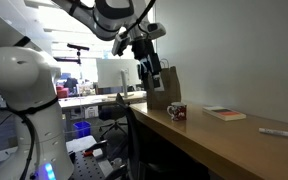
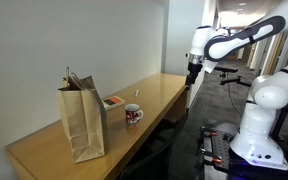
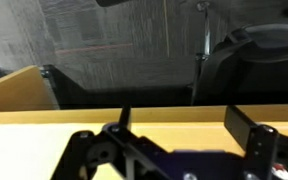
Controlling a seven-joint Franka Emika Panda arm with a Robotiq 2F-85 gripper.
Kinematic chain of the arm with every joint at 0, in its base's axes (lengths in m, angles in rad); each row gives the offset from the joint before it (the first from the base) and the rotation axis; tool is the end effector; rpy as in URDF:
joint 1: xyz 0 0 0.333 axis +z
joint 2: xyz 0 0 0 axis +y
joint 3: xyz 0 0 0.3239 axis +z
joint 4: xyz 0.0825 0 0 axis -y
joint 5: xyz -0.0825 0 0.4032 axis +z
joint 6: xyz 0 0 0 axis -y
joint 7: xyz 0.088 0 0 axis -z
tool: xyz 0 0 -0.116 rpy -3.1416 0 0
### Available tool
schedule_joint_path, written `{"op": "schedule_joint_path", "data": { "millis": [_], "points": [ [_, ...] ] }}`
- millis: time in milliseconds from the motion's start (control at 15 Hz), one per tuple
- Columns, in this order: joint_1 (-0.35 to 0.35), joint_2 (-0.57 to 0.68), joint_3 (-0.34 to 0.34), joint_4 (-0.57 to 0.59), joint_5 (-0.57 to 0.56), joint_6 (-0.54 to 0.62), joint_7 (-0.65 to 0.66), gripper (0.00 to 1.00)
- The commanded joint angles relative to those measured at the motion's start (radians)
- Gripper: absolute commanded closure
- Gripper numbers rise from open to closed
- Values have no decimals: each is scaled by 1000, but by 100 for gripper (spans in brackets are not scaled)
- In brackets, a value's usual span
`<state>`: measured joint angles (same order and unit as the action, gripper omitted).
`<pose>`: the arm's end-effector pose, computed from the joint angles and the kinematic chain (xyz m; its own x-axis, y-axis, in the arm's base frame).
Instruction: Put the marker in the mug
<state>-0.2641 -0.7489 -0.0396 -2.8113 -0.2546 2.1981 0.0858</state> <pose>0.3198 -0.1097 0.4065 0.9639 -0.2276 0.1385 -0.2509 -0.9502 0.1846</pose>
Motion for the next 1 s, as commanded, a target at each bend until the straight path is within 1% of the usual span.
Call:
{"op": "schedule_joint_path", "data": {
  "millis": [0, 333, 533, 733, 800, 933],
  "points": [
    [8, 24, -6, 21, -4, 0, 20, 0],
    [8, 154, -6, 131, 12, 25, 60, 0],
    [12, 297, -9, 232, 39, 65, 119, 0],
    [8, 440, -8, 336, 75, 165, 222, 0],
    [4, 496, -1, 372, 76, 217, 279, 0],
    [11, 608, -6, 463, 84, 281, 339, 0]
  ]
}}
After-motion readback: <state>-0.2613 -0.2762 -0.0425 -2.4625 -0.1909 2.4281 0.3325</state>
